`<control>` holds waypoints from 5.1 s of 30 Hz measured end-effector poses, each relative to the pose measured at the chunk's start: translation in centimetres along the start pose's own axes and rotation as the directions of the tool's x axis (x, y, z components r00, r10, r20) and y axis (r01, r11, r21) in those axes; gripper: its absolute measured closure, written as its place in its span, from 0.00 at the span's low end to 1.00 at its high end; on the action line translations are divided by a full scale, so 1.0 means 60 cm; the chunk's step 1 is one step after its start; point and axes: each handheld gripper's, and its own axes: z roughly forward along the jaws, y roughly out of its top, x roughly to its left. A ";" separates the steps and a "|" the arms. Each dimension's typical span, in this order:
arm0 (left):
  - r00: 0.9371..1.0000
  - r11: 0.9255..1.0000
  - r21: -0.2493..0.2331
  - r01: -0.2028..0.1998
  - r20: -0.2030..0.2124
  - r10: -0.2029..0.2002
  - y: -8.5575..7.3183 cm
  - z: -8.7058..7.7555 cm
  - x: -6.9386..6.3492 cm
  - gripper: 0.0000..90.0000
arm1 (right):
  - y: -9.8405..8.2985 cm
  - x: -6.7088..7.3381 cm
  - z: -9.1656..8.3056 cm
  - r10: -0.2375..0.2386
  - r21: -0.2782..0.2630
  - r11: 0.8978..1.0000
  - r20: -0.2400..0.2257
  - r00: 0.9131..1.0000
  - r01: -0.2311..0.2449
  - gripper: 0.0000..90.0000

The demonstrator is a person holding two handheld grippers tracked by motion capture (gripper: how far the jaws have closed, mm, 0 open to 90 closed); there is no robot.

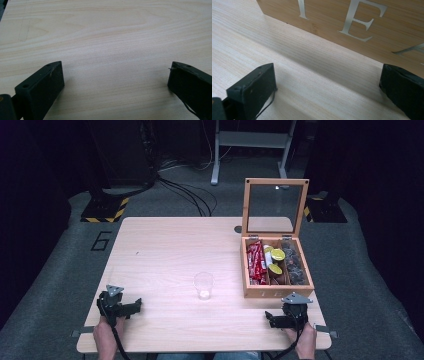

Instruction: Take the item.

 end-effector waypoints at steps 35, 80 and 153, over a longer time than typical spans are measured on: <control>1.000 1.000 -0.002 -0.015 0.017 0.015 0.000 0.000 -0.007 0.00 | 0.005 -0.002 -0.042 0.056 0.000 0.998 -0.018 0.998 -0.056 0.07; 1.000 1.000 -0.002 -0.013 0.016 0.013 0.000 0.000 -0.007 0.00 | 0.113 -0.054 -0.136 0.081 -0.047 0.996 -0.036 0.996 -0.082 0.03; 1.000 1.000 -0.002 -0.009 0.017 0.009 0.000 0.000 -0.009 0.00 | 0.160 -0.154 -0.002 0.271 0.125 0.952 0.084 0.959 -0.280 0.86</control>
